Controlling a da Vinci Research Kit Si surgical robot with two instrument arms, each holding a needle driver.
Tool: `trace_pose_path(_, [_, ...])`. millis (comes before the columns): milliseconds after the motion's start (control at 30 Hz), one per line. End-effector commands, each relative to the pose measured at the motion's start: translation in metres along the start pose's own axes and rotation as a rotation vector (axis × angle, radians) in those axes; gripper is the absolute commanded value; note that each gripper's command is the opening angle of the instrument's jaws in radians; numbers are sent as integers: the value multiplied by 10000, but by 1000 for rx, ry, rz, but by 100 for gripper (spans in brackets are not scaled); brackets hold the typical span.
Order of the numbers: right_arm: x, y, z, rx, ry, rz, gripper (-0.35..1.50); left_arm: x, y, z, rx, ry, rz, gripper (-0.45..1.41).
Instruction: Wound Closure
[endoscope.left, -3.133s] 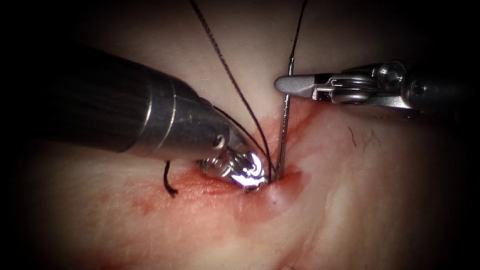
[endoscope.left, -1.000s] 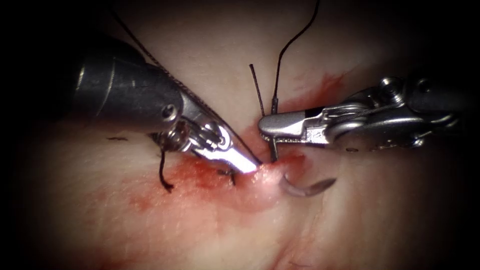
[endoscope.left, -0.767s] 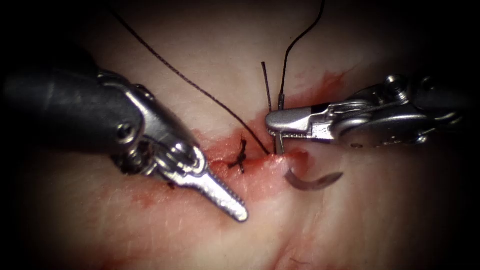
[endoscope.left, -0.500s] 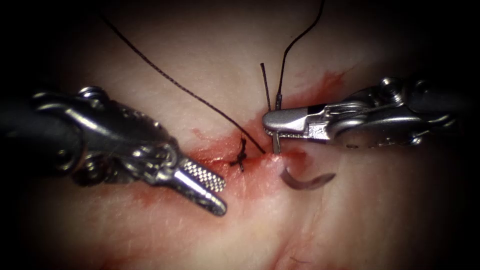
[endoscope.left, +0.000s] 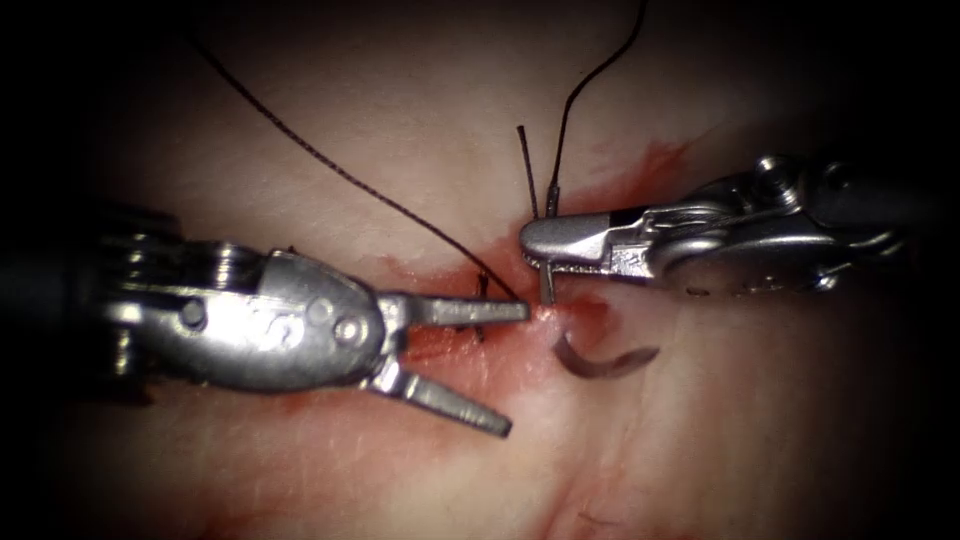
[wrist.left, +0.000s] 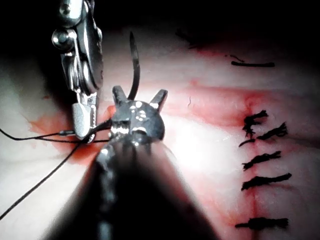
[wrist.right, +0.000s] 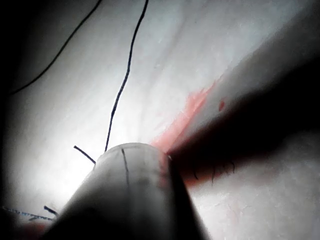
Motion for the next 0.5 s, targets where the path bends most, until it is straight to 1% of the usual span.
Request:
trace_pose_path(33, [2,-3,9,2,0,0,-35,-2,-1,12,12,-8,26,68])
trace_pose_path(133, [1,-4,11,2,1,12,-35,-2,2,24,27,-25,71,74])
trace_pose_path(200, [0,-4,12,2,1,18,-35,-3,3,30,32,-39,88,71])
trace_pose_path(400, [-3,-5,13,2,2,24,-35,-10,-7,52,62,-69,122,71])
trace_pose_path(467, [-3,-5,13,2,2,24,-35,-16,-11,58,73,-86,134,68])
trace_pose_path(500, [-3,-6,13,-1,3,25,-35,-19,-12,60,74,-92,142,54])
